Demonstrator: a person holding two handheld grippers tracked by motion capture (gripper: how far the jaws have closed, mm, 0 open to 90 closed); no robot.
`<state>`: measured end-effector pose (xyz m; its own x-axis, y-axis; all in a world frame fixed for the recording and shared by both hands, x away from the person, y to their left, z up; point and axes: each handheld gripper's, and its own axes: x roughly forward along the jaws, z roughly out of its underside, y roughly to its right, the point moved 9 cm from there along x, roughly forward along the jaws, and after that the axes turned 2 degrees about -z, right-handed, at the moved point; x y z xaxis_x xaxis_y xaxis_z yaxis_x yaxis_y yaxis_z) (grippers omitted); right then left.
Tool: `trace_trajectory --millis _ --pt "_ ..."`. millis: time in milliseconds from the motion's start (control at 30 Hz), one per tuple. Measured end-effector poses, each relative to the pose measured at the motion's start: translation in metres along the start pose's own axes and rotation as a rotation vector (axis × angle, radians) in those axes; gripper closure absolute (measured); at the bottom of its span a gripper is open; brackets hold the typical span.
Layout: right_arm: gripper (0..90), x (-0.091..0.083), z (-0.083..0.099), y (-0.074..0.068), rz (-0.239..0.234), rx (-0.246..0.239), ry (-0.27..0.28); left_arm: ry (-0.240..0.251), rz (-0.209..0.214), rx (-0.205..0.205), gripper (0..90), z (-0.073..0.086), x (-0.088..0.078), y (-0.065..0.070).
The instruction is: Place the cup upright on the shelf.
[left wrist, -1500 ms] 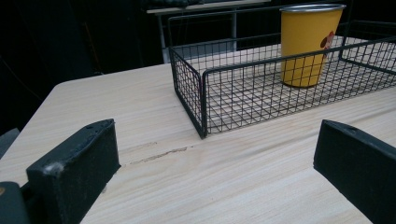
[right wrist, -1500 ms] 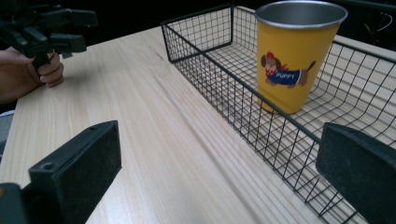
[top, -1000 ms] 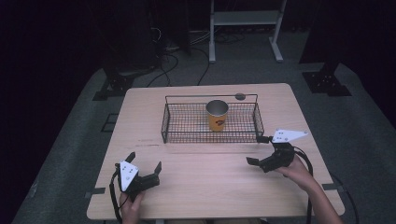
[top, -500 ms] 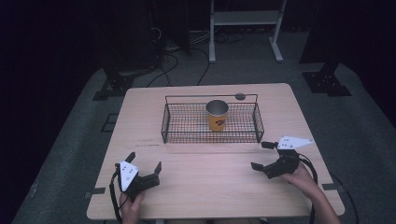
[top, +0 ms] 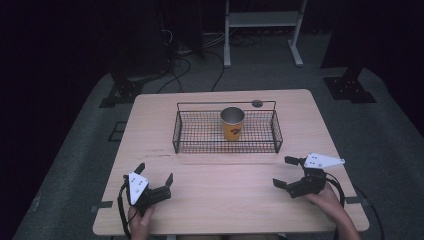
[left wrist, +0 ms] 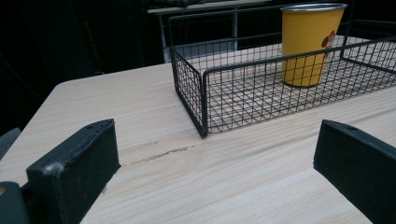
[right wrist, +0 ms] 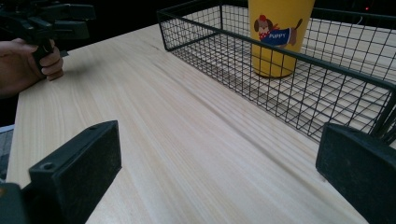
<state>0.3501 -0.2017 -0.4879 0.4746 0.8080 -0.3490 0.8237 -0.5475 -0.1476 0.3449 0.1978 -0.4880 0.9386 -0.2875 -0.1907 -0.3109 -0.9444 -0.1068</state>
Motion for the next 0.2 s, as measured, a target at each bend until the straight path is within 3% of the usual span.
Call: trace_trajectory --millis 100,167,200 --pt "0.0 -0.0011 0.0033 -0.0019 0.009 0.009 0.012 0.000 0.000 0.000 0.0 0.0000 -0.0001 -0.0001" --pt "0.0 -0.0044 0.0060 -0.0051 0.021 0.034 0.073 0.000 0.001 -0.001 0.0 0.0000 0.0000 -0.0001" --pt "0.0 -0.0044 0.0060 -0.0051 0.021 0.034 0.073 0.000 0.001 -0.001 0.0 0.0000 0.0000 -0.0001"
